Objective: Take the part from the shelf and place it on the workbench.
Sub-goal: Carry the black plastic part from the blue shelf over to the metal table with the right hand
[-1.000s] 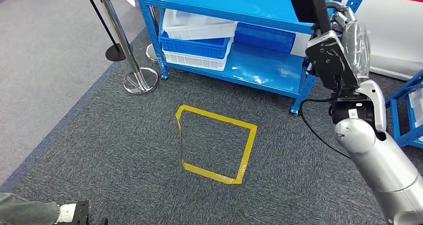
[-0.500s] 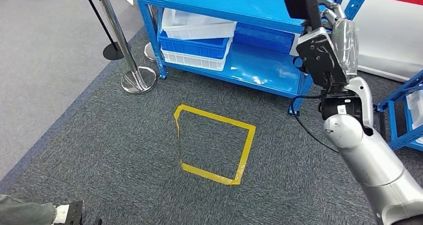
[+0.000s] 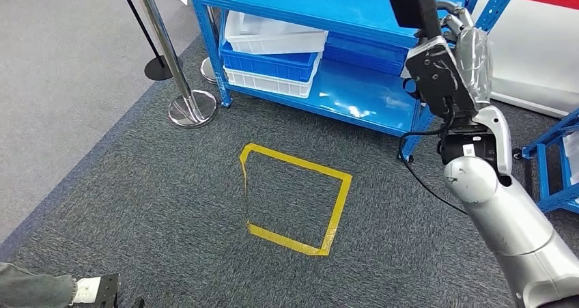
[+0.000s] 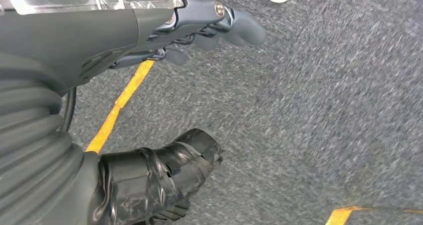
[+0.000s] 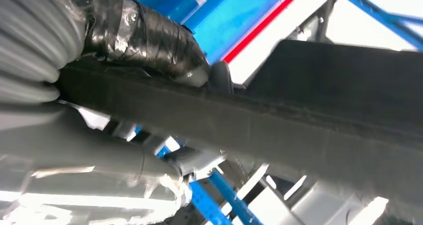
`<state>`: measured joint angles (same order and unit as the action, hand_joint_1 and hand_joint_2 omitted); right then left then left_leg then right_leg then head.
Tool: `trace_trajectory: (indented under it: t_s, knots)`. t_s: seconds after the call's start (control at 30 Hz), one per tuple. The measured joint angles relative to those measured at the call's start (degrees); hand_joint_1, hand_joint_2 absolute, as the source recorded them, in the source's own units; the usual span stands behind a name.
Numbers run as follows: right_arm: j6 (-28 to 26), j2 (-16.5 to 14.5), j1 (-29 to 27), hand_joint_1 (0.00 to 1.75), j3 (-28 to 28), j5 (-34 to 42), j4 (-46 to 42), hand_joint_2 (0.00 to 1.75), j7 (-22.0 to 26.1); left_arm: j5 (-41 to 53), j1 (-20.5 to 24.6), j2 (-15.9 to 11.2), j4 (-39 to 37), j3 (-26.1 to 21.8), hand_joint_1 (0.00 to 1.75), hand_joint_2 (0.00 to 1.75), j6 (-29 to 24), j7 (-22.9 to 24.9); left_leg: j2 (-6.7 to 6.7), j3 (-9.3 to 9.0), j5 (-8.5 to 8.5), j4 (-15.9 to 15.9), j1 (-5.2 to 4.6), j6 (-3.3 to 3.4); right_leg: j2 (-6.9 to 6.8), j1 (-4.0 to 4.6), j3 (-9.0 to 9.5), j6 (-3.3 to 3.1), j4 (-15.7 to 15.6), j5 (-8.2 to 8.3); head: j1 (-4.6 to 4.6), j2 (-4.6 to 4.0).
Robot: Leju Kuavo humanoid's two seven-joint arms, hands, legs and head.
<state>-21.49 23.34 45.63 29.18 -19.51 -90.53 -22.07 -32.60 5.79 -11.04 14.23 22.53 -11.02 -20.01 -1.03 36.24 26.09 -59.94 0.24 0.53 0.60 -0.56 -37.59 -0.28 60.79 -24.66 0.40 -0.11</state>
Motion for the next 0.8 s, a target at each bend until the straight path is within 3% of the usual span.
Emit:
trace_trajectory:
  t_s: [0.07, 0.17, 0.2, 0.23, 0.27, 0.33, 0.4, 0.5, 0.57, 0.6, 0.7, 0.73, 0.77, 0.8]
  knots:
    - [0.14, 0.15, -0.02, 1.75, 0.0, 0.05, -0.35, 1.75, -0.51, 0.03, 0.03, 0.13, -0.03, 0.0, 0.0, 1.75, -0.17, -0.14, 0.22, 1.03, 1.62, -2.31, 0.04, -0.56, -0.17, -0.28, 0.32, -0.45, -0.5, 0.17, -0.16, 0.0]
    - [0.37, 0.45, -0.36, 1.75, 0.0, 0.26, -0.78, 1.75, -0.89, 0.03, -0.11, 0.24, -0.05, 0.0, 0.0, 1.75, -0.38, -0.29, 0.5, 5.91, 6.11, -12.49, 0.21, -1.12, -0.37, -0.35, 0.55, -0.79, -0.62, 0.08, -0.28, 0.0]
    - [0.43, 0.49, -0.64, 1.75, 0.0, 0.31, -0.82, 1.75, -0.98, 0.03, -0.23, 0.28, -0.06, 0.0, 0.0, 1.75, -0.39, -0.3, 0.53, 7.31, 6.58, -15.0, 0.25, -1.22, -0.39, -0.34, 0.59, -0.85, -0.6, 0.03, -0.26, 0.0]
    - [0.49, 0.51, -0.91, 1.75, 0.0, 0.34, -0.9, 1.75, -1.07, 0.02, -0.32, 0.32, -0.07, 0.0, 0.0, 1.75, -0.4, -0.3, 0.57, 7.83, 6.0, -15.54, 0.3, -1.26, -0.39, -0.34, 0.63, -0.88, -0.58, -0.01, -0.28, 0.0]
    - [0.55, 0.55, -1.1, 1.75, 0.0, 0.34, -1.01, 1.75, -1.12, 0.02, -0.37, 0.33, -0.07, 0.0, 0.0, 1.75, -0.41, -0.3, 0.62, 7.21, 4.36, -13.76, 0.33, -1.25, -0.38, -0.36, 0.73, -0.87, -0.57, -0.07, -0.29, 0.0]
    - [0.61, 0.67, -1.21, 1.75, -0.01, 0.34, -1.35, 1.75, -1.14, 0.03, -0.36, 0.31, -0.07, 0.0, 0.0, 1.75, -0.43, -0.31, 0.85, 3.56, 0.29, -5.99, 0.3, -1.07, -0.38, -0.36, 1.08, -0.68, -0.61, -0.28, -0.3, 0.0]
    - [0.6, 0.85, -1.15, 1.75, -0.02, 0.34, -1.63, 1.75, -1.15, 0.03, -0.31, 0.3, -0.08, 0.0, 0.0, 1.75, -0.44, -0.32, 0.98, 0.69, -1.39, -0.35, 0.03, -0.72, -0.38, -0.24, 1.31, -0.27, -0.71, -0.36, -0.28, 0.0]
    - [0.59, 1.09, -1.2, 1.75, -0.02, 0.36, -1.84, 1.75, -1.2, 0.01, -0.29, 0.31, -0.11, 0.0, 0.0, 1.75, -0.47, -0.33, 0.81, 0.08, -1.28, 0.97, -0.14, 0.04, -0.51, -0.1, 1.47, 0.52, -1.14, -0.25, -0.26, 0.0]
    - [0.58, 1.32, -1.21, 1.75, -0.03, 0.37, -2.01, 1.75, -1.21, 0.0, -0.3, 0.34, -0.11, 0.0, 0.0, 1.75, -0.48, -0.35, 0.68, -0.53, -1.64, 1.82, 0.07, 0.83, -0.61, -0.08, 1.25, 1.01, -0.14, -1.27, -0.21, 0.0]
    - [0.57, 1.46, -1.17, 1.75, -0.03, 0.37, -2.08, 1.75, -1.2, 0.01, -0.28, 0.35, -0.11, 0.01, 0.0, 1.75, -0.48, -0.37, 0.61, -0.83, -1.79, 2.19, 0.19, 1.24, -0.61, -0.04, 0.36, 1.13, 1.98, -2.58, -0.16, 0.0]
    - [0.57, 1.72, -1.46, 1.75, -0.04, 0.39, -2.1, 1.75, -1.26, 0.08, -0.3, 0.39, -0.11, 0.02, 0.0, 1.75, -0.48, -0.33, 0.21, -0.98, -1.8, 2.34, 0.13, 1.81, -0.55, -0.01, -4.64, 1.17, 12.51, -7.02, -0.12, 0.0]
    - [0.57, 1.8, -1.69, 1.75, -0.04, 0.42, -2.11, 1.75, -1.32, 0.11, -0.33, 0.43, -0.12, 0.02, 0.0, 1.75, -0.47, -0.3, -0.01, -0.97, -1.77, 2.28, 0.1, 1.83, -0.55, -0.02, -5.57, 1.2, 14.22, -7.17, -0.12, 0.0]
    - [0.57, 1.92, -1.86, 1.75, -0.04, 0.44, -2.14, 1.75, -1.38, 0.17, -0.34, 0.47, -0.13, 0.02, 0.0, 1.75, -0.46, -0.27, -0.26, -0.96, -1.73, 2.16, 0.09, 1.82, -0.54, -0.03, -5.46, 1.18, 13.8, -6.27, -0.12, 0.0]
    - [0.56, 2.05, -1.96, 1.75, -0.04, 0.45, -2.24, 1.75, -1.42, 0.25, -0.34, 0.51, -0.13, 0.02, 0.0, 1.75, -0.46, -0.25, -0.57, -0.95, -1.62, 1.97, 0.09, 1.76, -0.44, -0.05, -4.28, 1.1, 11.28, -4.48, -0.1, 0.0]
